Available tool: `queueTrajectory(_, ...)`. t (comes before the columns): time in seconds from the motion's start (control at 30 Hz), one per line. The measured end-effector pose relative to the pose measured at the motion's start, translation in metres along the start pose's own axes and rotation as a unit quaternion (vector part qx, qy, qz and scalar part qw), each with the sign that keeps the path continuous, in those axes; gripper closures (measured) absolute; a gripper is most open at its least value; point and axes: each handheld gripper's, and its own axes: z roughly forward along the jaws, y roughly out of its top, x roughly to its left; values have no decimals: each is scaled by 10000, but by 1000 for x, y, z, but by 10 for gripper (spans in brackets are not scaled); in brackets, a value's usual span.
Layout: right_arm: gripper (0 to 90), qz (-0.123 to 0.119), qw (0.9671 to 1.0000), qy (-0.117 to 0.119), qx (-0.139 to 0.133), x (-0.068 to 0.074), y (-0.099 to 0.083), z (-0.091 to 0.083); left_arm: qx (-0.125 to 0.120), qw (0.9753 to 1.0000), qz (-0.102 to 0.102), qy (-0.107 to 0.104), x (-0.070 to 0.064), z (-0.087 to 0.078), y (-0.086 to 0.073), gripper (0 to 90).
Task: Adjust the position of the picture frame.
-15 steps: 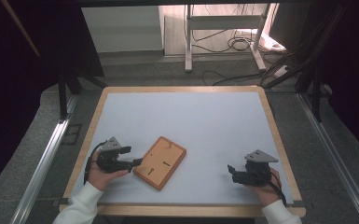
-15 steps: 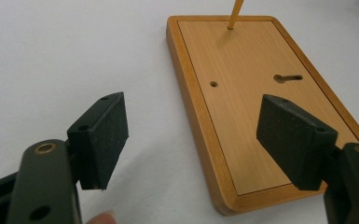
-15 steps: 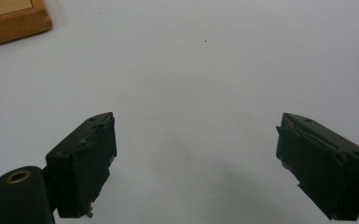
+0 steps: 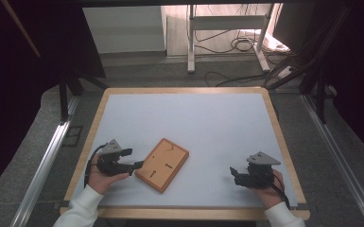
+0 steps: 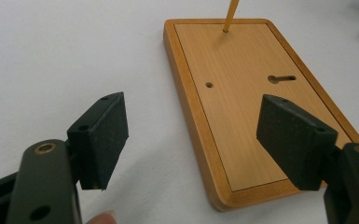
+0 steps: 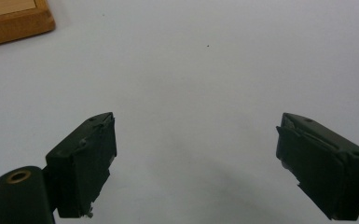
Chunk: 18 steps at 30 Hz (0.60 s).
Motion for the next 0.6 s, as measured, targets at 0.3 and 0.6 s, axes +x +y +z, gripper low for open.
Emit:
queueTrajectory(0.3, 121, -79, 10000, 0, 12, 3, 1, 1, -27, 10000, 22, 33, -1, -2, 0, 249)
queueTrajectory(0.6, 122, -103, 9999, -17, 36, 3, 1, 2, -15, 10000, 27, 23, -1, -2, 0, 249)
